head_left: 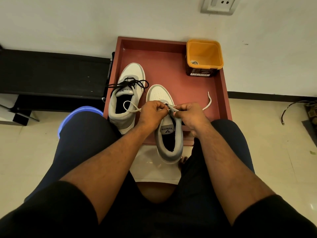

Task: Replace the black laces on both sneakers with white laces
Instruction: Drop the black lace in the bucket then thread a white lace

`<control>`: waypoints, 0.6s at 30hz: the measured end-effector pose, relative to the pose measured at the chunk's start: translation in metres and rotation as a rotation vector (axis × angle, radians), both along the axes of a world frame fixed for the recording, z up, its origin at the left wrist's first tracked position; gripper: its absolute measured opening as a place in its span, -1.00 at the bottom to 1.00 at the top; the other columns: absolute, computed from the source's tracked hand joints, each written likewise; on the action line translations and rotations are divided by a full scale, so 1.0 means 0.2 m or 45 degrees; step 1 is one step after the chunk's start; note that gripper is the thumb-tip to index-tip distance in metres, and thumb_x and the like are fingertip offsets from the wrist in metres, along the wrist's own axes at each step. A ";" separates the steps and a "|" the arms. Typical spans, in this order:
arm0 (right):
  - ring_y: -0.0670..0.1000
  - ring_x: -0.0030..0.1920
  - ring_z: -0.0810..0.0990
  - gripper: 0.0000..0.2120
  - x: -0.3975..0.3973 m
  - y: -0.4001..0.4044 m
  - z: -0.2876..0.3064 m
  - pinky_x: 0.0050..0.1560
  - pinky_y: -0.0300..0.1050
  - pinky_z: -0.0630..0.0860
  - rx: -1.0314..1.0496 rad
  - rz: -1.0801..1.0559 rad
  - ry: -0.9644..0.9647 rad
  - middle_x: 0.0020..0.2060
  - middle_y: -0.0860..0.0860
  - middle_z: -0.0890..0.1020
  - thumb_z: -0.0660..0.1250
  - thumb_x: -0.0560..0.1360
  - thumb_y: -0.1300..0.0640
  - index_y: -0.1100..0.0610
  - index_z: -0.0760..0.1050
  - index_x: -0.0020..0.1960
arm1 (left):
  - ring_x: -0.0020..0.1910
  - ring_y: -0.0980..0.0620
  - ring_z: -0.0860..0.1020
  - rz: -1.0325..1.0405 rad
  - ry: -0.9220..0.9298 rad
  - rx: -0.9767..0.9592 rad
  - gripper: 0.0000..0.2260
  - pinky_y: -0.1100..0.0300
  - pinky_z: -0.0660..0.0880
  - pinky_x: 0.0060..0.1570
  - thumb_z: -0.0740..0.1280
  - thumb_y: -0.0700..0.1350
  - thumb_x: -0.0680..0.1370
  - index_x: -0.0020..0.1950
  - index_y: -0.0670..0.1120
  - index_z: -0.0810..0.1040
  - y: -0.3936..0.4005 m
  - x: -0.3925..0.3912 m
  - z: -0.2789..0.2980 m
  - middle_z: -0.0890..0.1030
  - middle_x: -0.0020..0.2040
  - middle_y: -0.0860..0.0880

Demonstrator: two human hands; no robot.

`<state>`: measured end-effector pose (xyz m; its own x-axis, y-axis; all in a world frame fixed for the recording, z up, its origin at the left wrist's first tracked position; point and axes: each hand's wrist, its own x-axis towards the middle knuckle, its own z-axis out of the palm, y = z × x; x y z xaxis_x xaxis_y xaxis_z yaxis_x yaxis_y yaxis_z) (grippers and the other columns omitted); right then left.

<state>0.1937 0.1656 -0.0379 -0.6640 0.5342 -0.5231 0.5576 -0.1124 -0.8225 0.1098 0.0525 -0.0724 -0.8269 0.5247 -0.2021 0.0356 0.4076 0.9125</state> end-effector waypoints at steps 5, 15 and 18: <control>0.00 -0.15 0.66 -0.82 0.00 0.00 -0.01 -0.04 -0.11 0.62 -0.034 0.014 0.017 -0.17 0.07 0.71 0.42 0.44 0.34 0.11 0.66 -0.04 | -0.42 0.25 0.45 -0.005 0.012 0.000 -0.89 0.26 0.44 -0.26 0.40 -0.25 0.47 -0.22 -0.07 0.63 0.00 0.01 0.00 0.54 -0.40 0.14; 0.00 -0.18 0.65 -0.77 0.01 -0.02 0.02 -0.09 -0.14 0.62 -0.074 0.046 -0.001 -0.18 0.07 0.69 0.37 0.44 0.40 0.10 0.65 -0.08 | -0.42 0.24 0.46 -0.138 0.062 -0.139 -0.93 0.31 0.44 -0.30 0.41 -0.24 0.48 -0.13 -0.16 0.70 -0.01 -0.02 -0.01 0.55 -0.40 0.10; -0.01 -0.20 0.64 -0.73 0.01 -0.01 0.03 -0.17 -0.18 0.60 -0.097 0.058 0.004 -0.20 0.06 0.69 0.35 0.43 0.44 0.10 0.65 -0.08 | -0.37 0.22 0.49 -0.104 -0.012 -0.077 -0.94 0.29 0.47 -0.23 0.41 -0.26 0.49 -0.11 -0.18 0.69 -0.01 -0.02 -0.02 0.58 -0.35 0.07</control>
<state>0.1950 0.1630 -0.0318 -0.6885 0.4624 -0.5587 0.5607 -0.1491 -0.8145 0.1064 0.0508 -0.0756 -0.7798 0.5768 -0.2435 0.0621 0.4583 0.8866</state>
